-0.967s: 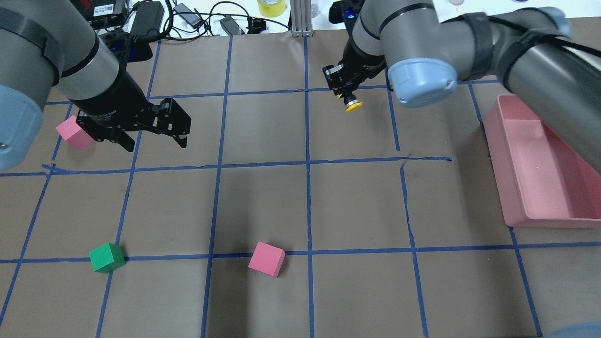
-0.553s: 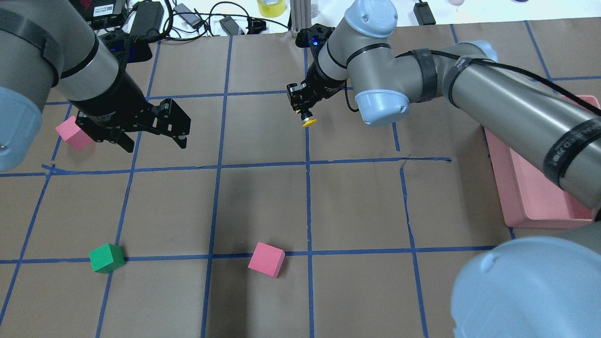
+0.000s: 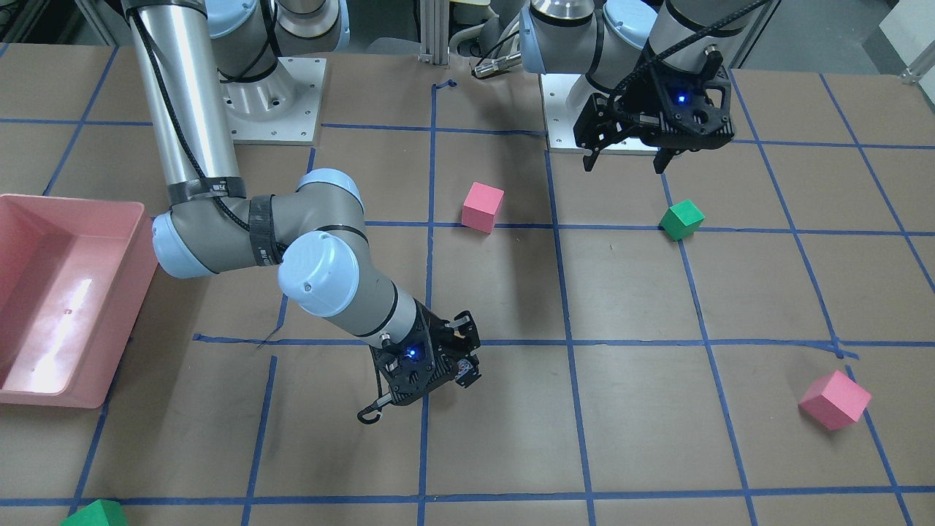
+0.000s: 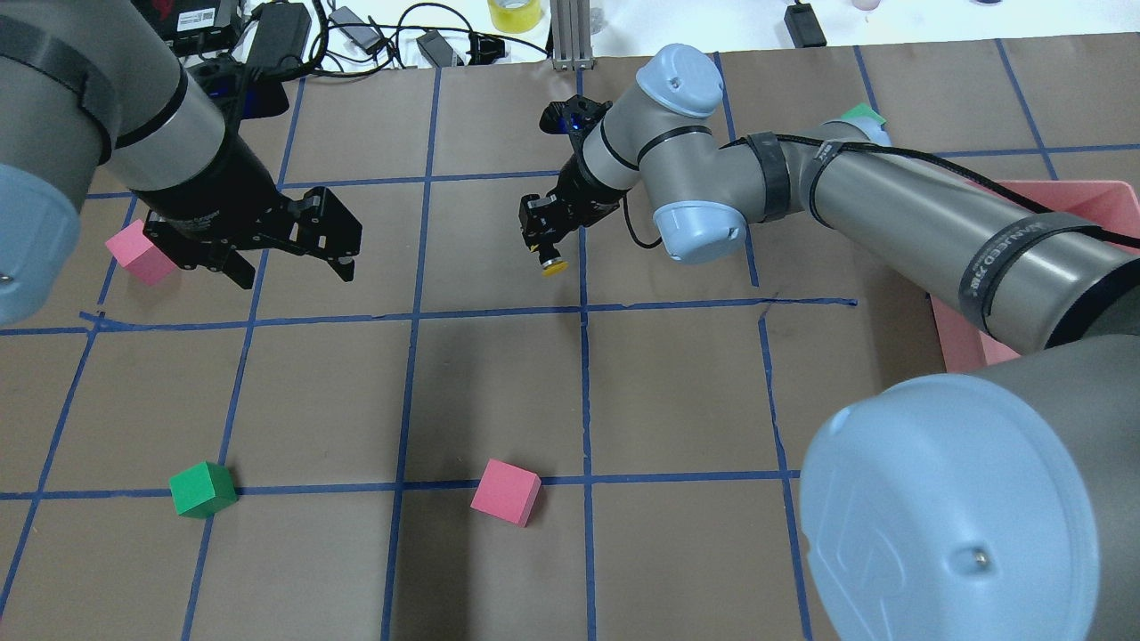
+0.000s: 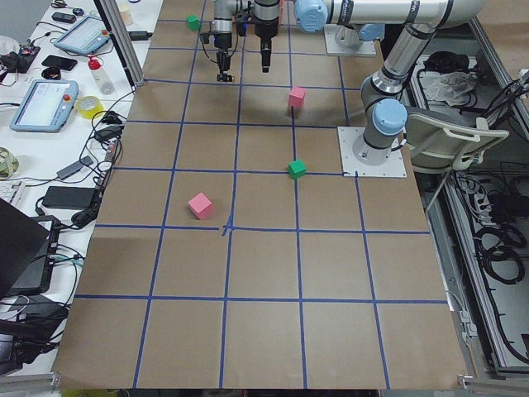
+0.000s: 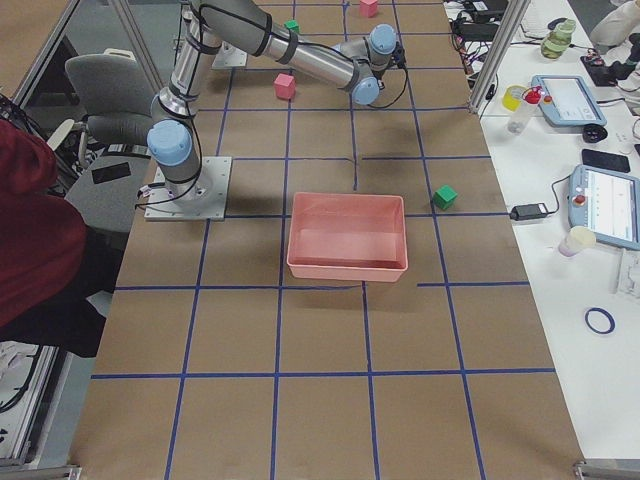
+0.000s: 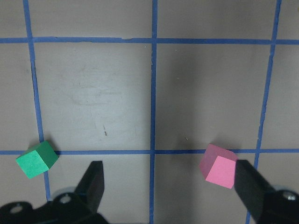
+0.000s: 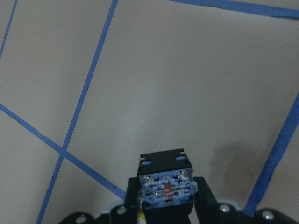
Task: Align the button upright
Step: 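Carry the button with the right gripper toward the table center, then lower the button onto the table and open the right gripper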
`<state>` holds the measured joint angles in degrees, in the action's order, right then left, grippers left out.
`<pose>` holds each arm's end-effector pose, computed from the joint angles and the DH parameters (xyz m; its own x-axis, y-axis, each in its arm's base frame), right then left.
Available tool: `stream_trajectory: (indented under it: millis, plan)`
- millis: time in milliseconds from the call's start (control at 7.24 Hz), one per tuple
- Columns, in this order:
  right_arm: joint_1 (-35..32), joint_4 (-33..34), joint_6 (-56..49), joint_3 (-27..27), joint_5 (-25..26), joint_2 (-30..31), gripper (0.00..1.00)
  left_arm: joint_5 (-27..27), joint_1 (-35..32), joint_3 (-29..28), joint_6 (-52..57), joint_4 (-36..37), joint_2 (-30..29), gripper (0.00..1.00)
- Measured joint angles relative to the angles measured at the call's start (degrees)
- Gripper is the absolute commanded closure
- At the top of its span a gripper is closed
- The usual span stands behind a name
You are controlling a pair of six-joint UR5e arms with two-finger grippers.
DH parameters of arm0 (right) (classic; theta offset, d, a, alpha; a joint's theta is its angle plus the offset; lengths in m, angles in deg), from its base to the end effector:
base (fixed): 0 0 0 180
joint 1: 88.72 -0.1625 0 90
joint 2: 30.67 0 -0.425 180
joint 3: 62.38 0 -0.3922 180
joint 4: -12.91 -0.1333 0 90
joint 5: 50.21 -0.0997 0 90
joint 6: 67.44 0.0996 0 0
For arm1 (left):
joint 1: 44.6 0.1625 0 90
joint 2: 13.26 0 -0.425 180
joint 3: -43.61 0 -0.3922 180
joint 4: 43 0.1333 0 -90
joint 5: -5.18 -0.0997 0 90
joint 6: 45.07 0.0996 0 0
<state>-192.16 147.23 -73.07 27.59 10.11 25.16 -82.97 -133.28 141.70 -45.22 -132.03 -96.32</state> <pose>0.3349 -0.6158 0.2265 -0.7982 -0.3796 -0.4677 -0.3086 0.9245 -0.2237 -0.1263 -0.4432 0.4767 -0.9991 -0.0257 0.0323 -0.0257 0.9997 0.0032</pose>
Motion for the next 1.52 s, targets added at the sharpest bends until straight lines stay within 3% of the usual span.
stream_trajectory:
  millis: [691, 1382, 1520]
  plan:
    - [0.0, 0.3, -6.3, 1.0, -0.1, -1.6, 1.00, 0.4, -0.2, 2.1, -0.3, 1.3, 0.2, 0.00]
    - [0.1, 0.3, -2.4, 2.5, 0.0, -1.6, 1.00, 0.4, -0.3, 4.2, -0.3, 3.8, 0.9, 0.00]
    - [0.1, 0.3, -2.2, 3.2, -0.1, -1.6, 0.81, 0.4, -0.3, 4.8, -0.3, 4.6, 1.0, 0.00]
